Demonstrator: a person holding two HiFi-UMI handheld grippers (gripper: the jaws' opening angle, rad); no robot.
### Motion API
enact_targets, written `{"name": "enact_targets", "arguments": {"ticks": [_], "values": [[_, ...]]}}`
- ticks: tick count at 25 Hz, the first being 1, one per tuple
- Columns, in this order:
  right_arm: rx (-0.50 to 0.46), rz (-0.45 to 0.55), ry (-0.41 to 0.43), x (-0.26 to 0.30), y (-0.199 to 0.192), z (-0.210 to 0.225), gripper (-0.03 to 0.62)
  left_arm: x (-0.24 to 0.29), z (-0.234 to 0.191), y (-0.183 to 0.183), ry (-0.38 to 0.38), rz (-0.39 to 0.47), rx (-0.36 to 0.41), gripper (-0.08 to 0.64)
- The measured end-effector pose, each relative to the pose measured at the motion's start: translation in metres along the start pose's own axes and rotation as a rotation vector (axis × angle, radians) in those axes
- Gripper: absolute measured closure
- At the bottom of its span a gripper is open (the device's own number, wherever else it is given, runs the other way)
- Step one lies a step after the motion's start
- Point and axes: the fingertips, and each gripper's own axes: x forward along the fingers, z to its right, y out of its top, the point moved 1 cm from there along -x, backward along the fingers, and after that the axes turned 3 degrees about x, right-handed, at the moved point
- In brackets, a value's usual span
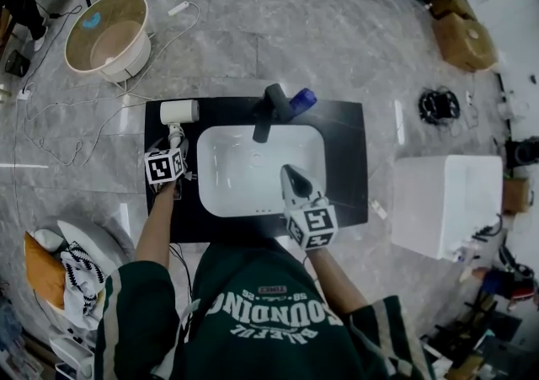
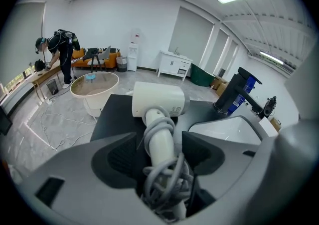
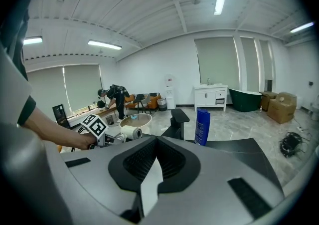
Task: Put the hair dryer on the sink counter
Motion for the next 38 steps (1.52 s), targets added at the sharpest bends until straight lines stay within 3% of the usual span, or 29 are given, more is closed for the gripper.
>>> {"name": "enact_targets", "arguments": {"ticks": [7,15,21,31,38], "values": [[-0.02,0.068,0.08,0.005,0.018,-0.01,0.591,-0.052,0.015,0.011,-0.03,0.081,0.044,0.313],[-0.045,0.149,0.168,0.011,0.048,-0.015,0.592,-0.12,0.048,0.03,-0.035,0.219,0.109,0.557],[-0.058,0.207,0.22,0.011,0.067,-0.013,0.592,-0.153,0.083,0.055,-0.054,0.321,0.148,0.558],[-0.07,0.254,0.183,0.01,0.09,-0.005,0.592,-0.205,0.147,0.101,-0.14,0.54,0.26,0.558],[-0.069,0.238,0.165,0.007,0.085,-0.001,0.592,-0.208,0.163,0.101,-0.177,0.572,0.282,0.558]]}}
